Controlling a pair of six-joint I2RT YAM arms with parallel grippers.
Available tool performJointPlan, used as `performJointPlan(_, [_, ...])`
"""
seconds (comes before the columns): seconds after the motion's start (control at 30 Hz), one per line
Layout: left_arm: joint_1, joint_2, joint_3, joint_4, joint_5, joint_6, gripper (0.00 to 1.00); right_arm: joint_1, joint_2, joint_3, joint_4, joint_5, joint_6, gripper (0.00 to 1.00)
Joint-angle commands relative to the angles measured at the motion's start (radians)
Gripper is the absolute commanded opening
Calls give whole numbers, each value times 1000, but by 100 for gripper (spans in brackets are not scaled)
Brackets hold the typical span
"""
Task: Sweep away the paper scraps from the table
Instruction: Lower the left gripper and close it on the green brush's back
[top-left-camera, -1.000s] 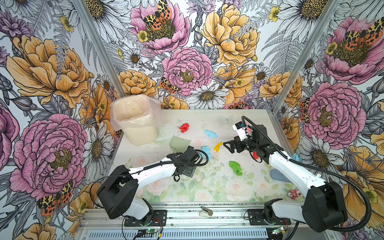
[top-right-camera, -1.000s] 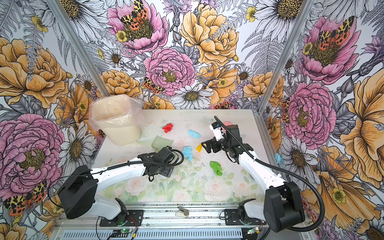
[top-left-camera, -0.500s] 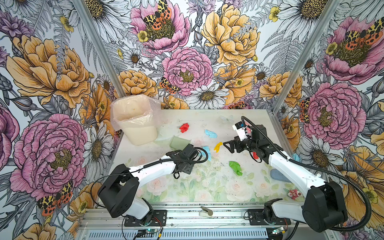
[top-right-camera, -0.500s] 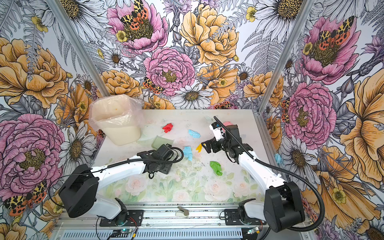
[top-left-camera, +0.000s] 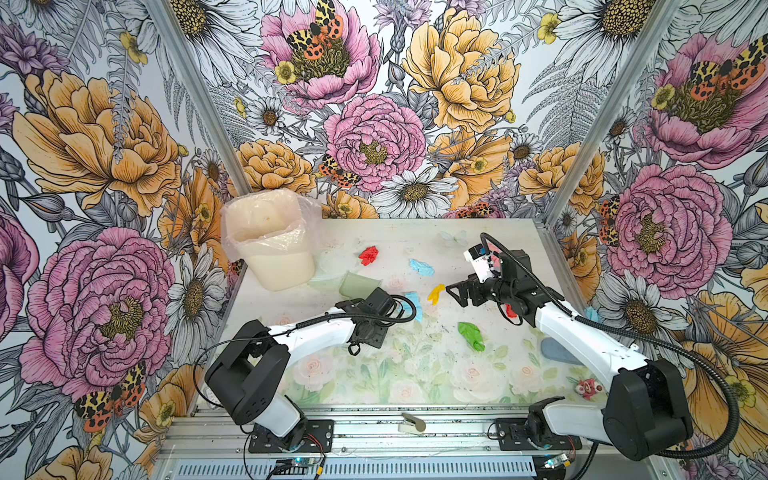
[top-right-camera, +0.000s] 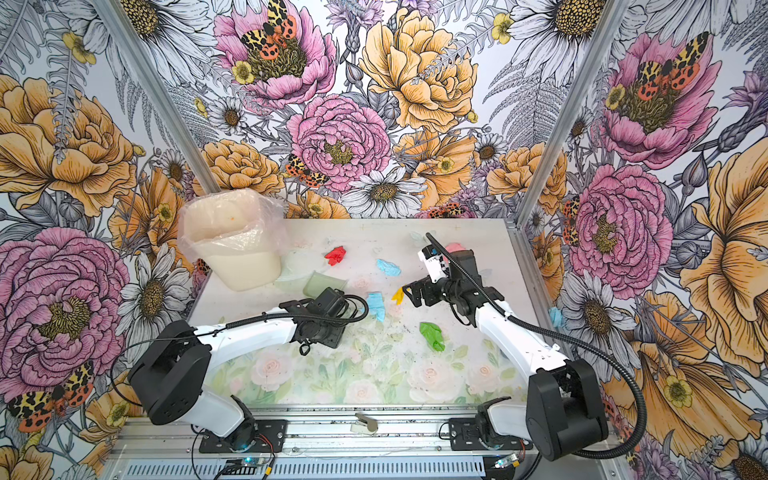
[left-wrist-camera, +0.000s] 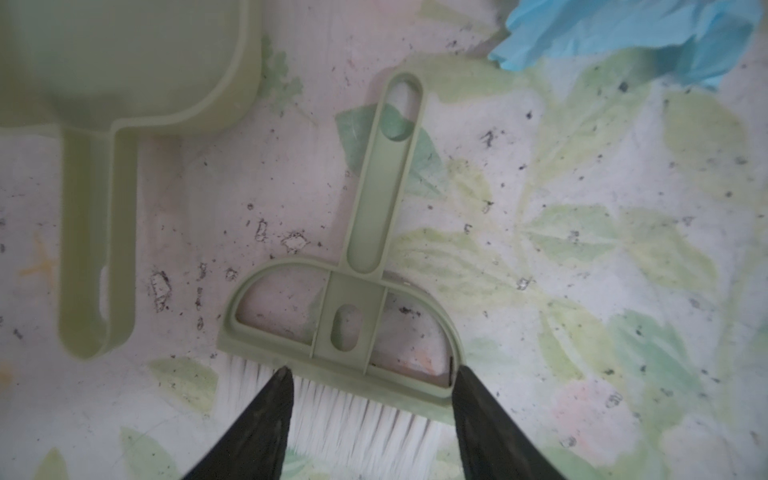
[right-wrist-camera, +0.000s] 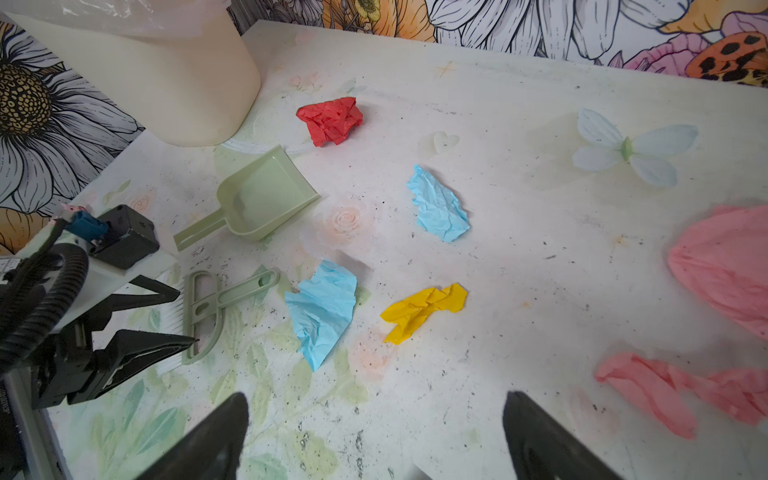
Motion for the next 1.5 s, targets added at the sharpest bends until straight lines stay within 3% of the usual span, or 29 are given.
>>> performJointPlan(0.0, [11,1,23,22,31,9,62,8,12,-7,8,16,-8,97])
performJointPlan(0.7, [20,19,35,-8,6,-8,59,8,16,-13,8,18,-9,97])
performJointPlan(1.47, [27,54,86,-114,-38,58,59,11,21,-16,8,15,-8,97])
